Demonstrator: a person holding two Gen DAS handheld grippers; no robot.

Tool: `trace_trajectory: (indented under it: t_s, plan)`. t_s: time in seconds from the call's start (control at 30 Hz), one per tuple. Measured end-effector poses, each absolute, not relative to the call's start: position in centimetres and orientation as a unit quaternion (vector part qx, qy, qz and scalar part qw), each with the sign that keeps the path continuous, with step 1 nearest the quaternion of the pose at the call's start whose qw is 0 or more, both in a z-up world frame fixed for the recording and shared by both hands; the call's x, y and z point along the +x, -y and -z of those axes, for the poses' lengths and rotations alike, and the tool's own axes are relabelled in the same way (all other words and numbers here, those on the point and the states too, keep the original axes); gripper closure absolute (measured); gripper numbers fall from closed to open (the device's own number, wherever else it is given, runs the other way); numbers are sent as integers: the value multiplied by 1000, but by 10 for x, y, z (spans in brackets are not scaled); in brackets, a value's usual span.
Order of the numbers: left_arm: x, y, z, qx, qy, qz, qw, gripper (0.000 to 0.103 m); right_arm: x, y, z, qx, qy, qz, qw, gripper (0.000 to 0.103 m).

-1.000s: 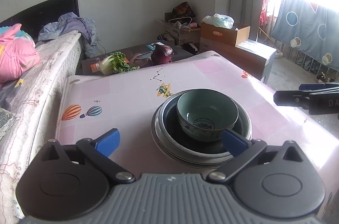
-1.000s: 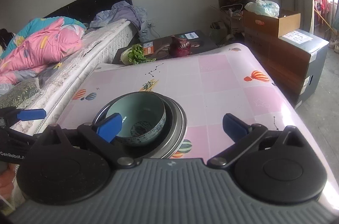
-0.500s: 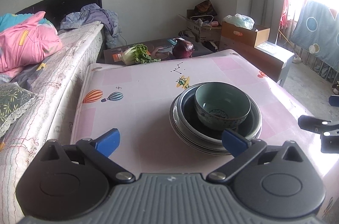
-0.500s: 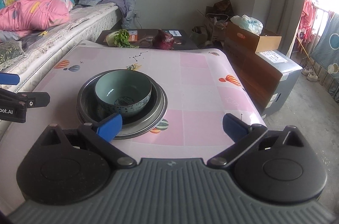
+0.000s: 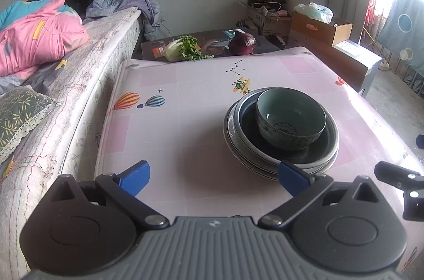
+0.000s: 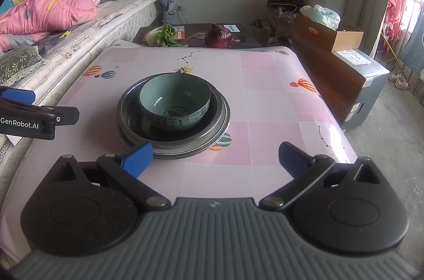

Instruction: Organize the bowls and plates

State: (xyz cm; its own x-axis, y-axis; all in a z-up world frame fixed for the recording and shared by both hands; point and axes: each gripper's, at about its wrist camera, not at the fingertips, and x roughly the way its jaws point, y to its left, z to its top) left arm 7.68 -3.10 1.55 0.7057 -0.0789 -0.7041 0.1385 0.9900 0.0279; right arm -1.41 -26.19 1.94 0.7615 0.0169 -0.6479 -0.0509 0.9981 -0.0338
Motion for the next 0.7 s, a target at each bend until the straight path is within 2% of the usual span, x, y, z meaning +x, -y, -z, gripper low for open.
trace_trajectory:
  t_s: [0.23, 0.7]
  plan:
    - [84, 30, 0, 28, -425, 58, 903, 0, 1, 256, -2, 7, -384, -17, 923, 1]
    - [88, 30, 3, 22, -439, 57, 897, 0, 22, 251, 12, 30, -411, -18, 911, 1]
